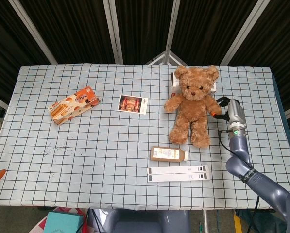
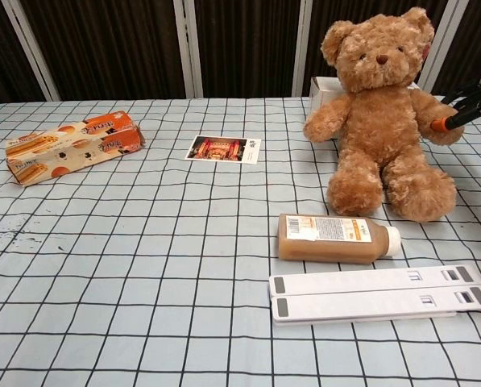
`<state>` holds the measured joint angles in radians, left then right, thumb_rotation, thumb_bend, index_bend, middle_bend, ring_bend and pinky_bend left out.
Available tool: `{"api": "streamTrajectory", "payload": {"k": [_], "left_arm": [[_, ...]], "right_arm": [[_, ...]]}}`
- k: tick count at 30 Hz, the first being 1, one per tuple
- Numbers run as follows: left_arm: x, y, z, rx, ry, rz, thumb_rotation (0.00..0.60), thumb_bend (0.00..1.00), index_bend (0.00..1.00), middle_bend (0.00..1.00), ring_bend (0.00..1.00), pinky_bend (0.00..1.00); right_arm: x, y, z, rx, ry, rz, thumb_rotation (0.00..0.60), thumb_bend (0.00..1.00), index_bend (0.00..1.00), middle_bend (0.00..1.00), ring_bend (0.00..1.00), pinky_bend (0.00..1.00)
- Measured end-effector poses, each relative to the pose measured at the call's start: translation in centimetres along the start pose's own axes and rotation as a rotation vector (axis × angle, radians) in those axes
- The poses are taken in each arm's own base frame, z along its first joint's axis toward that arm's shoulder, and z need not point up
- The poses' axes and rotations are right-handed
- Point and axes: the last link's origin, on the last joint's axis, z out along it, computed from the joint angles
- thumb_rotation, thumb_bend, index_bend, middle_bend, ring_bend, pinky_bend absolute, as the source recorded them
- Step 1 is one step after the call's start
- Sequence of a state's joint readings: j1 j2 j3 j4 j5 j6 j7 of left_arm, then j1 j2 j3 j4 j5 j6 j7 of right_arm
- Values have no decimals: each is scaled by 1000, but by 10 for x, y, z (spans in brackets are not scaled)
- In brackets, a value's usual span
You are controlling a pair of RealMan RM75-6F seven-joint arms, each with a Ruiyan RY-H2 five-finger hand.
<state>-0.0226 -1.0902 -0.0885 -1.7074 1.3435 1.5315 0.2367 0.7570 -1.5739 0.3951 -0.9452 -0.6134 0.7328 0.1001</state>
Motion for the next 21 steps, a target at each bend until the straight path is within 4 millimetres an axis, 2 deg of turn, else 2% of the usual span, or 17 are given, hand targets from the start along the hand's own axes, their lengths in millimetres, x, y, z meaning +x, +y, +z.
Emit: {"api": "streamTrajectory", "payload": {"k": [10,21], "left_arm": [[0,1,0,-9,-4,-3,600,239,132,0,0,30],[0,0,1,-3,-5,-4,600,239,131,0,0,30]], "right_arm": [[3,-4,0,20,14,8,600,320,414,521,343,0],[5,11,3,-28,1,4,600,320,414,520,343,0]]}}
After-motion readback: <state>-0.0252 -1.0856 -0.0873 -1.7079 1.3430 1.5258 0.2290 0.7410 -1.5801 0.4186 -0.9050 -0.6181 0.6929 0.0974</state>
